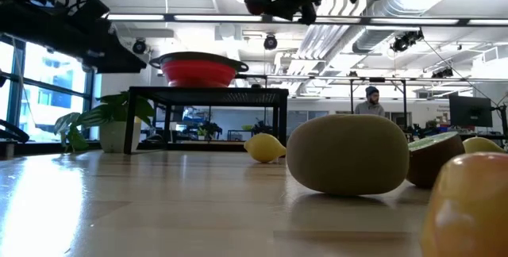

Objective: Pick & Place Fruit
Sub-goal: Put the red pomegranate into the red strainer bowl on the shelf

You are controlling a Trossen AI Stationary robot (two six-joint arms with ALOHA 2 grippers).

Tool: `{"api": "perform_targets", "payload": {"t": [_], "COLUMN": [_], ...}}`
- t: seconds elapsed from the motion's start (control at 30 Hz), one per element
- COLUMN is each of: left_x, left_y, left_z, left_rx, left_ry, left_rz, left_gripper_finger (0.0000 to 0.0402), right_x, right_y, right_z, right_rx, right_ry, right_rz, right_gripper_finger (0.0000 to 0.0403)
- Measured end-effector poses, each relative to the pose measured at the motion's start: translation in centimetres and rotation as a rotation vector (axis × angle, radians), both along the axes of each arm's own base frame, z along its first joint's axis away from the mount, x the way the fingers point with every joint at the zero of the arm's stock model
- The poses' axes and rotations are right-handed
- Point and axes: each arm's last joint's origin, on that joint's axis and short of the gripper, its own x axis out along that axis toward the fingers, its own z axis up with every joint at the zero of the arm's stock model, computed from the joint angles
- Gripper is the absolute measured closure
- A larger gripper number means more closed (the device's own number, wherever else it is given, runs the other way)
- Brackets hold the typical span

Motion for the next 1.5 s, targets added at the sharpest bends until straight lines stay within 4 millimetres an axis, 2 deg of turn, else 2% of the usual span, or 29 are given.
{"api": "perform_targets", "payload": {"t": [0.2, 0.5, 0.6, 0.8, 0.93, 1.1, 1.33, 1.5], "left_x": [-0.1, -0.1, -0.1, -0.1, -0.1, -0.1, -0.1, -0.1], "left_y": [0.2, 0.2, 0.2, 0.2, 0.2, 0.2, 0.2, 0.2], "left_z": [0.5, 0.5, 0.4, 0.4, 0.4, 0.4, 0.4, 0.4], "left_rx": [0.015, -0.051, -0.051, -0.052, -0.052, -0.05, -0.043, -0.042], "left_ry": [-0.054, -0.1, -0.1, -0.098, -0.097, -0.096, -0.091, -0.091], "left_rz": [0.066, 0.077, 0.077, 0.078, 0.078, 0.078, 0.08, 0.082], "left_gripper_finger": [0.0174, 0.0174, 0.0174, 0.0174, 0.0174, 0.0174, 0.0174, 0.0174], "right_x": [0.4, 0.9, 1.9, 5.6, 7.7, 9.3, 9.2, 8.6], "right_y": [-0.8, 0.3, 0.4, 0.3, -1.1, -3.6, -7.0, -8.6], "right_z": [-0.2, 1.4, 2.1, 1.7, 1.4, 1.0, -0.6, -1.4], "right_rx": [-0.004, -0.068, -0.082, -0.11, -0.132, -0.116, -0.047, 0.04], "right_ry": [-0.056, -0.112, -0.094, -0.025, 0.036, 0.11, 0.162, 0.198], "right_rz": [0.03, 0.077, 0.083, 0.082, 0.05, 0.006, -0.052, -0.082], "right_gripper_finger": [0.0179, 0.0179, 0.0179, 0.0179, 0.0179, 0.0179, 0.0179, 0.0179]}}
